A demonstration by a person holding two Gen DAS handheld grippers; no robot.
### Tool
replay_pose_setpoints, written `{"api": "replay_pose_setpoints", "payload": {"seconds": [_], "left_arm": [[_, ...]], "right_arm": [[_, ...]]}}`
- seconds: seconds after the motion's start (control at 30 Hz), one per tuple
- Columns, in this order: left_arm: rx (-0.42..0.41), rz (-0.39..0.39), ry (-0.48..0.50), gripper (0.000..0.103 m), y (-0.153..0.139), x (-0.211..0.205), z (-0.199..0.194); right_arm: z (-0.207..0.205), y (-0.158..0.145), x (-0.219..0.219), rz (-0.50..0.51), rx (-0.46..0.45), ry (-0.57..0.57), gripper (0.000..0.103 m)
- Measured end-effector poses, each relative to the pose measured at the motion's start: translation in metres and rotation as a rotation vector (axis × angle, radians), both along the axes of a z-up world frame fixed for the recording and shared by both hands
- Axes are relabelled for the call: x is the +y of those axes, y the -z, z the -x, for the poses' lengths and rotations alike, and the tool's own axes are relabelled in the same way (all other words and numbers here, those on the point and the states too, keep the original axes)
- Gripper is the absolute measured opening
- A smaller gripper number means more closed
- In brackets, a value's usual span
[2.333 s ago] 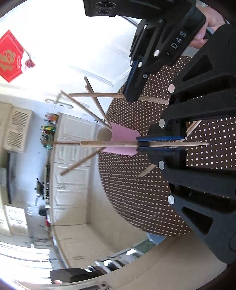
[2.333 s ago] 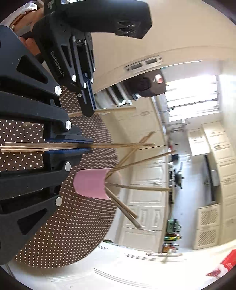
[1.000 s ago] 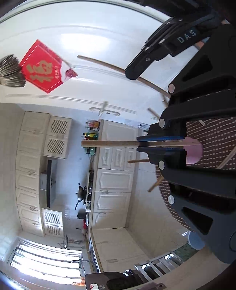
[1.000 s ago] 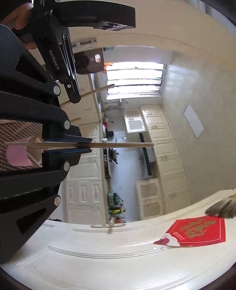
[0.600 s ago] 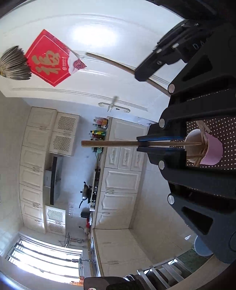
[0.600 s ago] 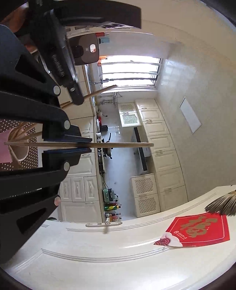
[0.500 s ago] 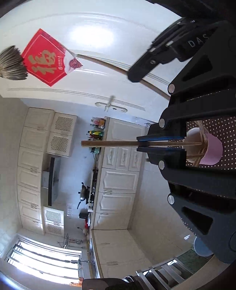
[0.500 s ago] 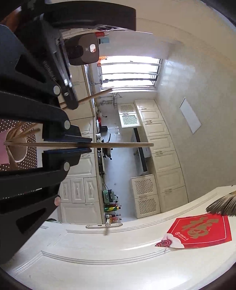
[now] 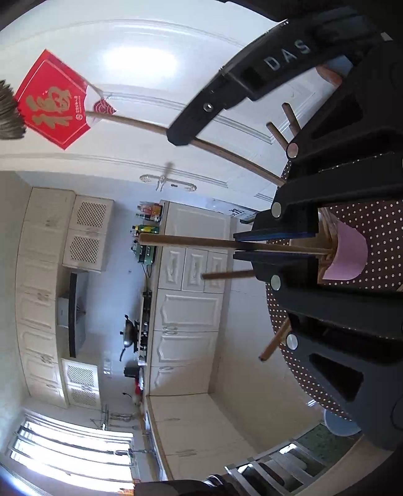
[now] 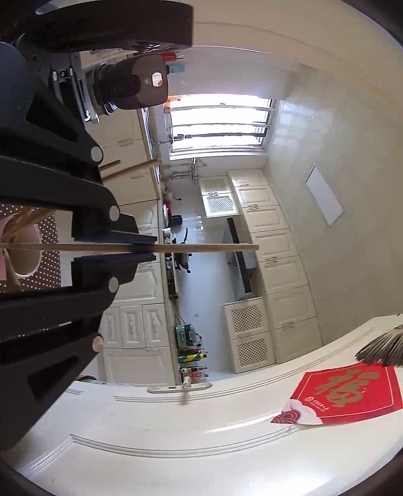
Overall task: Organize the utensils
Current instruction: 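Lift both held chopsticks upright and lower them into the pink cup, then open the left tool and then the right tool above the cup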
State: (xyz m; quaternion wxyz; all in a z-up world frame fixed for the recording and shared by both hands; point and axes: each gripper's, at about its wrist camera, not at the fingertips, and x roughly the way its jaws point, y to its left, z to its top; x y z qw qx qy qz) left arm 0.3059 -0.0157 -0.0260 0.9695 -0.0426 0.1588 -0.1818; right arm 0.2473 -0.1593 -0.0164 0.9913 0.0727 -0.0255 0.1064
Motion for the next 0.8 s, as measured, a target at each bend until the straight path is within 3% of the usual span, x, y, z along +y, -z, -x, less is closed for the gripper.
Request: {"api": "replay_pose_setpoints", "payload": {"seconds": [0.43, 0.47, 0.53, 0.57, 0.8], "left_arm": [[0.033, -0.001, 0.007, 0.009, -0.005, 0.005, 0.005], [0.032, 0.0, 0.005, 0.014, -0.007, 0.005, 0.005], [0.027, 0.005, -0.008, 0.034, -0.009, 0.005, 0.006], [0.019, 0.004, -0.017, 0.049, -0.01, 0.006, 0.008], [0.022, 0.012, -0.028, 0.051, -0.01, 0.012, 0.009]], "right_arm": [[-0.002, -0.002, -0.004, -0.024, -0.026, 0.008, 0.004], [-0.003, -0.004, -0.003, -0.02, -0.028, 0.004, 0.004], [-0.005, -0.003, -0.001, -0.021, -0.03, 0.005, 0.004], [-0.006, -0.002, 0.001, -0.026, -0.029, 0.0, 0.004], [-0.009, 0.009, 0.003, -0.024, 0.016, -0.018, 0.004]]}}
